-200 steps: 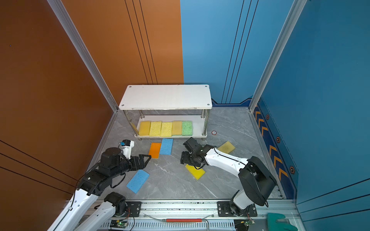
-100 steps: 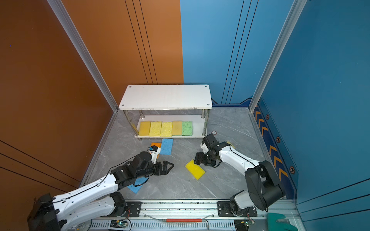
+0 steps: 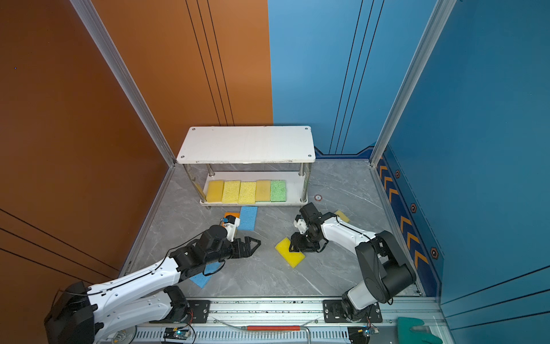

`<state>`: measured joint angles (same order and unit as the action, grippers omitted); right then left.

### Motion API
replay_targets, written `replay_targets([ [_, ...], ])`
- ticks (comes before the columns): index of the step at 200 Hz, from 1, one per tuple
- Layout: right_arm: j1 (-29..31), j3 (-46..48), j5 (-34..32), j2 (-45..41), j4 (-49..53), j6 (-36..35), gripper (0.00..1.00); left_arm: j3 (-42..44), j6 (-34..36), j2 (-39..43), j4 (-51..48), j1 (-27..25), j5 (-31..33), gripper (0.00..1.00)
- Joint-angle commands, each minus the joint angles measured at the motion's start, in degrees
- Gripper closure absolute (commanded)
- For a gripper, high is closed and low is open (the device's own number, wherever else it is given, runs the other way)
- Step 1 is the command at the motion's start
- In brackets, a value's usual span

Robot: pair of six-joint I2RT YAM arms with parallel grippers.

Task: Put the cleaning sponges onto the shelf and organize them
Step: 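Drag the yellow sponge toward the left gripper while the left reaches toward it, then lift the yellow sponge upright with the right gripper while the left approaches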

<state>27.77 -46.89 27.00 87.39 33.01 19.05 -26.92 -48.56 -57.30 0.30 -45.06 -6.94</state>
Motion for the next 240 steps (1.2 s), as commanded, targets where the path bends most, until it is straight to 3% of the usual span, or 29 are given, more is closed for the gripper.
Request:
replay_targets([
  [1, 1.1, 0.5, 0.1, 0.8, 1.6, -1.1, 0.50, 1.3, -0.1, 1.8, 0.1, 1.3, -0.9, 0.00],
  [100, 5.3, 0.8, -0.6, 1.2, -1.9, 2.0, 0.89, 3.0, 0.0, 6.0, -1.6, 5.2, -4.4, 0.00],
  [114, 6.0, 1.3, -0.5, 0.8, -3.3, 3.2, 0.88, 3.4, -0.3, 6.5, -1.7, 5.8, -5.0, 0.01],
  [133, 6.5, 1.4, -1.8, 1.2, -3.7, 3.8, 0.75, 3.9, -0.5, 7.2, -2.1, 6.6, -5.7, 0.00],
  [180, 8.3, 1.1, -4.8, 2.2, -4.0, 4.2, 0.74, 4.5, -0.5, 8.7, -3.3, 7.7, -6.3, 0.01],
  [210, 9.7, 1.0, -6.3, 3.2, -4.5, 4.5, 0.81, 4.8, -0.6, 8.9, -3.2, 8.1, -6.7, 0.01],
  [240, 10.1, 1.2, -6.1, 2.8, -5.4, 5.4, 0.98, 5.4, -1.2, 8.8, -2.2, 8.3, -7.3, 0.00],
])
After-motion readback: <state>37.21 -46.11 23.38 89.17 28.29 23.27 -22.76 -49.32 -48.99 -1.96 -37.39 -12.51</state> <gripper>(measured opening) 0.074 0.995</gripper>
